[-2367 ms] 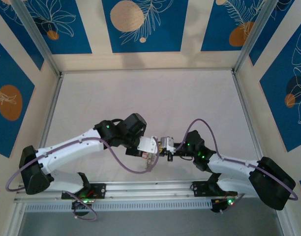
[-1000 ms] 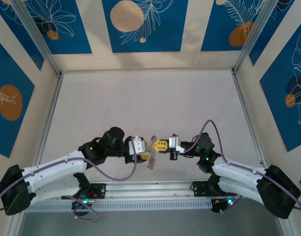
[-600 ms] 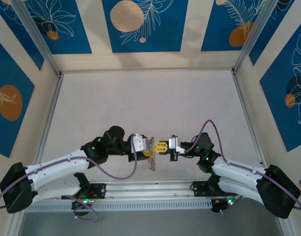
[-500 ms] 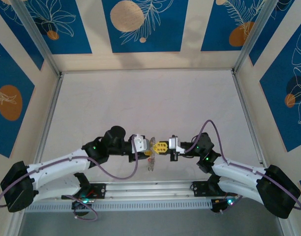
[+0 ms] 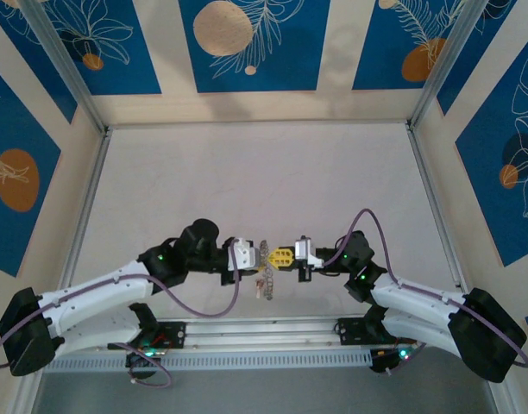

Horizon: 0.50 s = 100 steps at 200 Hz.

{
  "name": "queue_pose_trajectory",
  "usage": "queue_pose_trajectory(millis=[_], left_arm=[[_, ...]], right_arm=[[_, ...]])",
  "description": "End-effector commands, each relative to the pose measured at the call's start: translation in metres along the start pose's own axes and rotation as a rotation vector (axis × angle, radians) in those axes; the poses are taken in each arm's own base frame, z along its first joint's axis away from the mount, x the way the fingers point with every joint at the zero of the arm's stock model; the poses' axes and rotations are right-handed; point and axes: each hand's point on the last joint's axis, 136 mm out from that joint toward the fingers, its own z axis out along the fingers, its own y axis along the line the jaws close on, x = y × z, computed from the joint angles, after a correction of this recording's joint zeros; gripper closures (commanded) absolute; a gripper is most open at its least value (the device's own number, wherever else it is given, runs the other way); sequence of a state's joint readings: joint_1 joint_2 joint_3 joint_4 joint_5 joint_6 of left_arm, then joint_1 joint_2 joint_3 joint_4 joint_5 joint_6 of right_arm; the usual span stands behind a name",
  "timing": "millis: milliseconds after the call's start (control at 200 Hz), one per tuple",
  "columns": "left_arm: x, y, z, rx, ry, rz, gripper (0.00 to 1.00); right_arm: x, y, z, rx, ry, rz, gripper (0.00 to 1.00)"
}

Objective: Put the keys on the keyring

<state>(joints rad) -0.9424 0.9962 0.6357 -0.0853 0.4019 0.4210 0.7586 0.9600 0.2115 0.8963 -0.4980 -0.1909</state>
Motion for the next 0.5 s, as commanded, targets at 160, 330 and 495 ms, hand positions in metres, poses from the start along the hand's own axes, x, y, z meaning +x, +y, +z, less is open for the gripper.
queue_pose_trajectory(millis=[160, 330, 495], left_arm=[[0.005, 0.006, -0.013, -0.022, 0.108, 0.051, 1.00], [0.008, 0.014, -0.019, -0.048, 0.173, 0.093, 1.00], [0.010, 0.017, -0.023, -0.018, 0.276, 0.148, 1.00]], right_arm=[[-0.009, -0.006, 0.000, 0.016, 0.008, -0.038, 1.00], [-0.002, -0.006, -0.002, 0.024, 0.045, -0.024, 1.00], [0.007, -0.006, -0.002, 0.023, 0.095, 0.009, 1.00]])
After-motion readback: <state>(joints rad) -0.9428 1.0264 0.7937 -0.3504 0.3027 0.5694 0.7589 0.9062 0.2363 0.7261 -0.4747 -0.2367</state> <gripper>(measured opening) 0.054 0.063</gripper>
